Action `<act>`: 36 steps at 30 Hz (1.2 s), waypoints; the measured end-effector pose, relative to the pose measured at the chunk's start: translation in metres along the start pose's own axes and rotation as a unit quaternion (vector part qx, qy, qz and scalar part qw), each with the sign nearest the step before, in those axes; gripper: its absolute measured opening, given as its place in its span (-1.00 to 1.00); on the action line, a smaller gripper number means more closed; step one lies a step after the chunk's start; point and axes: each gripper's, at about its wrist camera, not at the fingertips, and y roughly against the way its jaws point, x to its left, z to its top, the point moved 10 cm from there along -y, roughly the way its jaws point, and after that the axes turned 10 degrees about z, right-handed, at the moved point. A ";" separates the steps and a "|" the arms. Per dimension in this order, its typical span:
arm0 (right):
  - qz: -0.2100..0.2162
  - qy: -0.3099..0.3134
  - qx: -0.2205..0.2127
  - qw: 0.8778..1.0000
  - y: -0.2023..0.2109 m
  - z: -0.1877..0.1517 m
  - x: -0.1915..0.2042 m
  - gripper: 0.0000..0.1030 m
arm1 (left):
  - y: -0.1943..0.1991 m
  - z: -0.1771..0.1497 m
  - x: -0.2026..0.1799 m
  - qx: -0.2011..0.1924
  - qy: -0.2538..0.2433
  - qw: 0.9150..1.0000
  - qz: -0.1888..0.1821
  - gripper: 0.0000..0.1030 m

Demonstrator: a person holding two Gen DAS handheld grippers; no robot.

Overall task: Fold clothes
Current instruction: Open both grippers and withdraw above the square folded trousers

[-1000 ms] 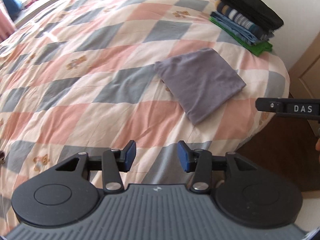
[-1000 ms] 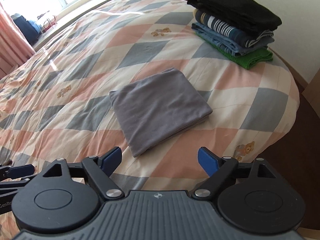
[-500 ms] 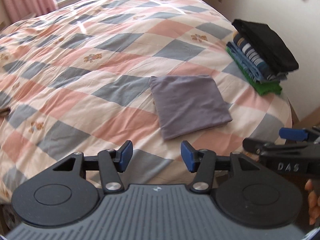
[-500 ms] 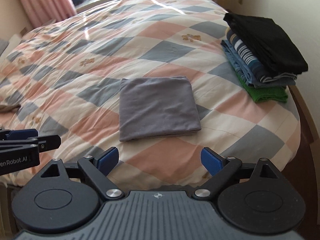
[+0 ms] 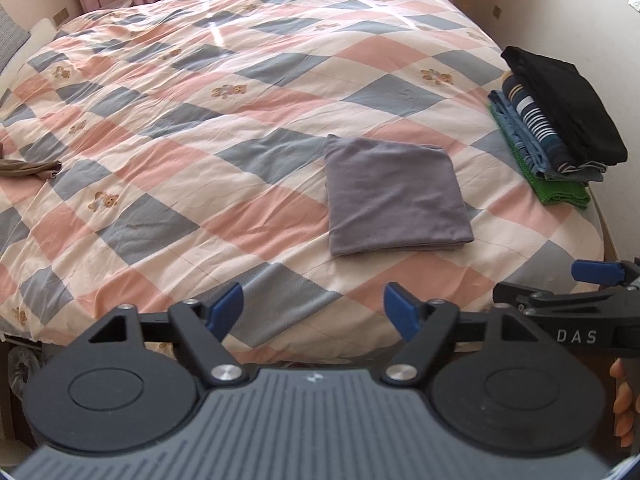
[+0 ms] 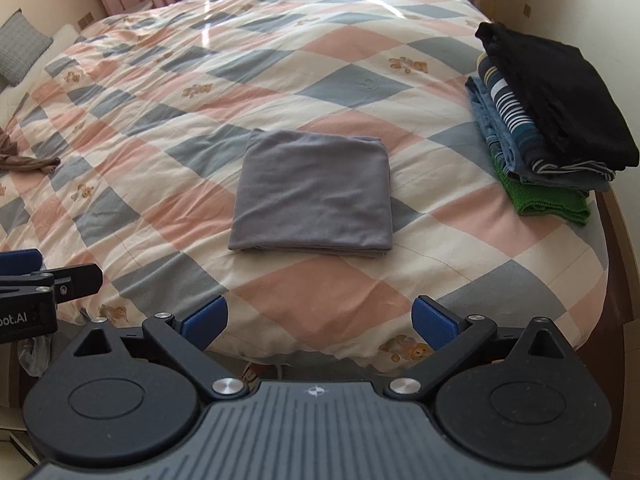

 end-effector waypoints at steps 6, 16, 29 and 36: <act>-0.002 0.001 0.012 1.000 -0.012 0.001 -0.008 0.96 | -0.017 0.006 -0.006 0.008 0.004 1.000 0.003 0.59; -0.004 -0.010 0.025 1.000 -0.036 0.025 -0.026 0.96 | -0.054 0.035 -0.026 0.024 -0.023 0.999 -0.019 0.61; -0.035 -0.074 0.068 0.994 -0.082 0.045 -0.080 0.96 | -0.125 0.071 -0.027 0.094 -0.062 0.993 -0.035 0.61; -0.055 -0.117 0.063 0.990 -0.098 0.070 -0.087 0.96 | -0.150 0.101 -0.040 0.100 -0.102 0.987 -0.067 0.61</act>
